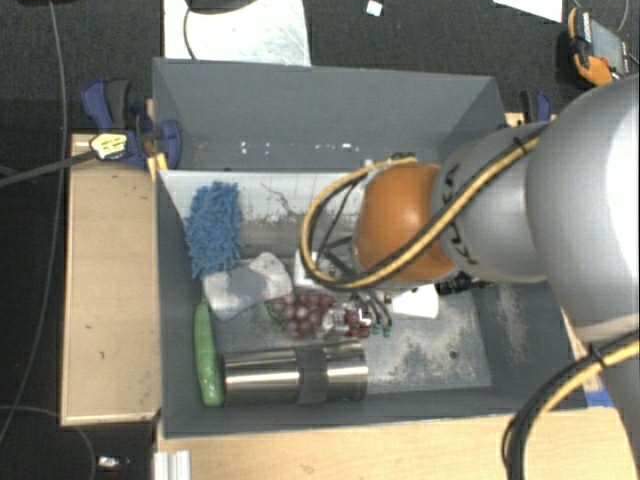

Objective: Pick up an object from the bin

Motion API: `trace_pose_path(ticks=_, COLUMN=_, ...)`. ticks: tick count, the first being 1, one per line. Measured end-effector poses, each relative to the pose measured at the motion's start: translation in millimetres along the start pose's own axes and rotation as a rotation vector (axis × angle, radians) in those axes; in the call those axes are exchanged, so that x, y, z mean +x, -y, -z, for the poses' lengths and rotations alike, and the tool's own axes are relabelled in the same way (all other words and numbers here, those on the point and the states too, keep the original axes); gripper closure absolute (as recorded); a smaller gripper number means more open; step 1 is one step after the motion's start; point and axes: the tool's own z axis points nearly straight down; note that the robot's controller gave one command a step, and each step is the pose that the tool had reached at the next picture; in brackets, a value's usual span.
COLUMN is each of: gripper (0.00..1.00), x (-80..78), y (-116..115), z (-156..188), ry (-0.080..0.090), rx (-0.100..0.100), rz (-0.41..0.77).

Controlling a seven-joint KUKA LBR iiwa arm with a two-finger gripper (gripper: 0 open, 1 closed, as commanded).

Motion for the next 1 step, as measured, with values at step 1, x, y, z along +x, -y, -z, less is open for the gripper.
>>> trace_pose_path(ticks=1, gripper=0.0, x=10.5, y=4.3, z=22.4, ry=0.012, rx=-0.003, rz=0.214)
